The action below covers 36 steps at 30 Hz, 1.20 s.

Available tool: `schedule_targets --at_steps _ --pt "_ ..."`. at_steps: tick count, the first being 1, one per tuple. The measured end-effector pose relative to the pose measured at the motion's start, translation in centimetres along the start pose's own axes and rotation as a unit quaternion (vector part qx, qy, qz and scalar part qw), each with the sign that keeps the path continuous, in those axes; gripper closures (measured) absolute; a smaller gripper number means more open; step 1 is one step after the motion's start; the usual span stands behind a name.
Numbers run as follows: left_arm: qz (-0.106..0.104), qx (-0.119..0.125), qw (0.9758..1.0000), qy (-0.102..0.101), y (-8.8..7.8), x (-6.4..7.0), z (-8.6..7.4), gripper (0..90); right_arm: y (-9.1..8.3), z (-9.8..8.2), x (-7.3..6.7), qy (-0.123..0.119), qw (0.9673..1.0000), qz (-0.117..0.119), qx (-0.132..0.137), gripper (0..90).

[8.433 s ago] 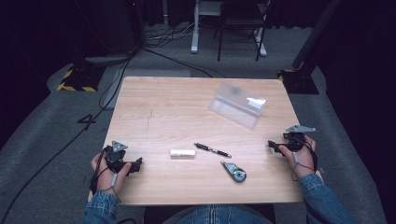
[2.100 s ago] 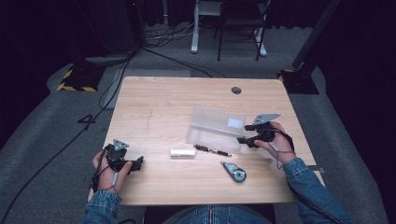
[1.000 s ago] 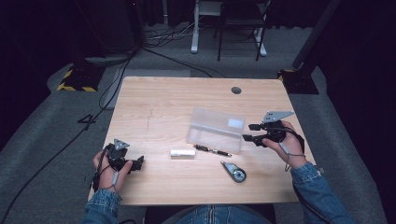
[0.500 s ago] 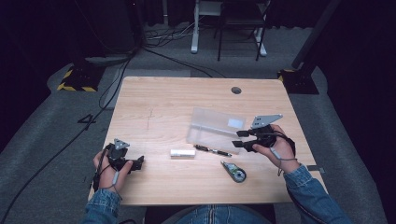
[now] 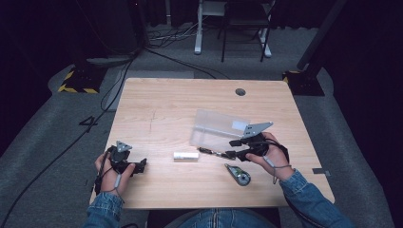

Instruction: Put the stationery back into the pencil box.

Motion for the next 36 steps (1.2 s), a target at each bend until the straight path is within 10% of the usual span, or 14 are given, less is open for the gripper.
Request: schedule_targets --at_steps 17,36 --pt "-0.001 0.0 1.0 0.002 0.0 0.0 0.0 0.0 3.4 -0.7 -1.4 -0.035 0.9987 0.016 -0.032 62.7" --pt "-0.001 -0.001 1.0 0.002 0.0 0.0 0.0 0.0 4.7 -2.9 0.1 -0.062 0.9952 -0.007 -0.075 68.9"
Point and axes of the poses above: each handheld gripper's, and its own axes: y roughly forward along the jaws, z roughly out of its top, x roughly to its right, the point moved 9 cm from there along y, roughly forward along the jaws, and after that the axes turned 9 degrees about -y, right-handed, at the moved point
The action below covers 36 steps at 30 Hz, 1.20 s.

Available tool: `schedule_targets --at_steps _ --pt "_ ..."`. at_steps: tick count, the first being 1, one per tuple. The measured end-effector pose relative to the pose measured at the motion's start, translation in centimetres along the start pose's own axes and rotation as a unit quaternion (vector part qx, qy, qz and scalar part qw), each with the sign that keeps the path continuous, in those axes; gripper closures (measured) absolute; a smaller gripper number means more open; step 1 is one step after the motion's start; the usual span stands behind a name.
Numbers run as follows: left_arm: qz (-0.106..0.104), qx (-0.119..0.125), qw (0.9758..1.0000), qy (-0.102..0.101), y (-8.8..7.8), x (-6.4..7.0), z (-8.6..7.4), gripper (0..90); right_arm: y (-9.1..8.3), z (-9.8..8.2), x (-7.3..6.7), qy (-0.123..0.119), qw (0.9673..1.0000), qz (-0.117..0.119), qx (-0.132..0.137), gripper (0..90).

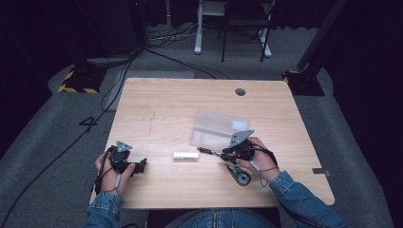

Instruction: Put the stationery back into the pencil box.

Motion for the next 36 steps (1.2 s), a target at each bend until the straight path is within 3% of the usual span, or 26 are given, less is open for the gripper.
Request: schedule_targets --at_steps 13,19,31,36 --pt "0.0 0.001 1.0 0.0 0.0 -0.01 0.01 0.0 0.57 -0.82 0.32 -0.011 0.9997 -0.004 -0.02 73.6" --pt "0.0 0.0 1.0 0.0 0.0 -0.01 0.01 0.1 0.58 -0.87 0.35 -0.015 0.9997 -0.002 -0.02 79.1" --pt "0.0 0.0 1.0 0.0 0.0 -0.01 0.01 0.1 0.46 -0.76 0.14 -0.034 0.9992 -0.003 -0.021 80.1" --pt "0.0 0.0 1.0 0.0 0.0 -0.01 0.01 0.0 0.13 -0.46 -0.1 -0.028 0.9994 -0.001 -0.018 80.3"
Point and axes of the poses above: each handheld gripper's, and its own axes: y roughly forward along the jaws, z roughly out of its top, x roughly to its right, the point moved 9 cm from there along y, roughly forward along the jaws, and after that the axes turned 9 degrees about -y, right-handed, at the moved point
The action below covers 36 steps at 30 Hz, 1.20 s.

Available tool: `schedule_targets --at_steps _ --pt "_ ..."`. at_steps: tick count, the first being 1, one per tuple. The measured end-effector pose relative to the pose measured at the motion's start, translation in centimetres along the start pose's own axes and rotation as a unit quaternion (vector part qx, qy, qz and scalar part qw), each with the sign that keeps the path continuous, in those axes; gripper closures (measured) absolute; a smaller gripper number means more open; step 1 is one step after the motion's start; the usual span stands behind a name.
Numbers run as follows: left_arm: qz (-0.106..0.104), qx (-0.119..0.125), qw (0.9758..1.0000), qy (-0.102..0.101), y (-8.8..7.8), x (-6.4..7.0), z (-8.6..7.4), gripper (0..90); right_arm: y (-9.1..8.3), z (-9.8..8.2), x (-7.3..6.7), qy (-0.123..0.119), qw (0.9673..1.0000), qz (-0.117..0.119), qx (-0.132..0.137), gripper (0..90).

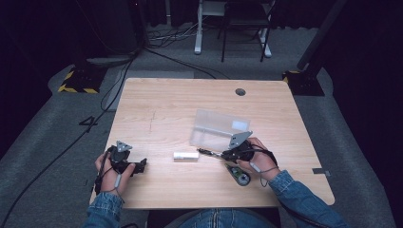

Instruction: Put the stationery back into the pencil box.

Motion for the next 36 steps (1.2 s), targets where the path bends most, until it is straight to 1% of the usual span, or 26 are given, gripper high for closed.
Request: schedule_targets --at_steps 5,10,19,25,30,36 --pt "0.0 0.0 1.0 0.0 0.0 0.0 0.0 0.0 -0.4 0.4 -0.2 -0.002 1.0 0.003 0.007 80.4" --pt "0.0 0.0 1.0 0.0 0.0 0.0 0.0 0.0 -0.9 0.9 -0.2 -0.005 0.9998 -0.004 0.018 80.5" --pt "0.0 0.0 1.0 0.0 0.0 0.0 0.0 0.0 -2.4 1.9 -0.3 0.0 0.999 -0.006 0.044 80.6" --pt "0.0 0.0 1.0 0.0 0.0 0.0 0.0 0.0 -3.3 2.5 -0.3 -0.003 0.9983 -0.007 0.058 80.6" --pt "0.0 0.0 1.0 0.0 0.0 0.0 0.0 0.0 -4.0 2.8 0.0 0.0 0.9977 -0.011 0.067 80.6" --pt "0.0 0.0 1.0 0.0 0.0 0.0 0.0 0.1 -5.1 2.9 0.9 0.008 0.9966 -0.024 0.078 80.6"
Point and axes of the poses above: each handheld gripper's, and its own axes: y roughly forward along the jaws, z roughly out of its top, x roughly to its right, the point moved 9 cm from there along y, roughly forward along the jaws, and after that the axes turned 9 degrees about -y, right-handed, at the moved point
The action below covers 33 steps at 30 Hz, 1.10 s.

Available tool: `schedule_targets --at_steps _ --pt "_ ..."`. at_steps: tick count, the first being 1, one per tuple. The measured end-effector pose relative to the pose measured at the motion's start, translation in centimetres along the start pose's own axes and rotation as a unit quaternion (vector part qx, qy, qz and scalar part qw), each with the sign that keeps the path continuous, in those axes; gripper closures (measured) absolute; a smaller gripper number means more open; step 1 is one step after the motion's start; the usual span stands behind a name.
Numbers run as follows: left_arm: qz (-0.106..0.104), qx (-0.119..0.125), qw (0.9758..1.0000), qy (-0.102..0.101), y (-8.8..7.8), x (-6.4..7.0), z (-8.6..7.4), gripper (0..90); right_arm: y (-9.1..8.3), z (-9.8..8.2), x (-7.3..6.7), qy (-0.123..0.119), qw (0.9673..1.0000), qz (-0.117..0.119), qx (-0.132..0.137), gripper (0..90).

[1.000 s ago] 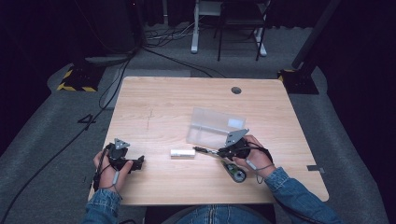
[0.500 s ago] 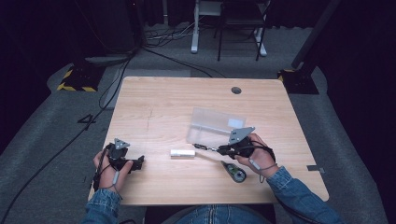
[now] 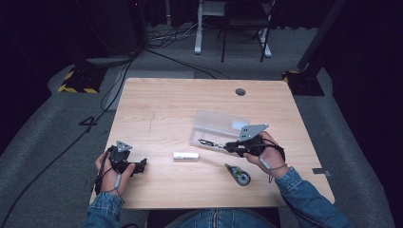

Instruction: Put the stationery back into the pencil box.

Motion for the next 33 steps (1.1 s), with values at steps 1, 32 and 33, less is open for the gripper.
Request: schedule_targets --at_steps 1,32,33 --pt "0.0 0.0 1.0 0.0 0.0 0.0 0.0 0.0 -0.2 0.0 0.2 0.001 1.0 -0.002 0.002 80.6" --pt "-0.002 0.0 1.0 0.001 -0.1 0.0 -0.1 0.4 0.8 -2.9 5.1 0.041 0.9985 -0.031 -0.021 80.6" --pt "-0.002 0.0 1.0 0.001 -0.1 0.0 -0.1 0.4 0.9 -3.0 5.1 0.042 0.9984 -0.03 -0.024 80.6"
Point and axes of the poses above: each handheld gripper's, and its own axes: y roughly forward along the jaws, z roughly out of its top, x roughly to its right, the point moved 9 cm from there along y, roughly forward along the jaws, and after that the axes turned 9 degrees about -y, right-handed, at the moved point
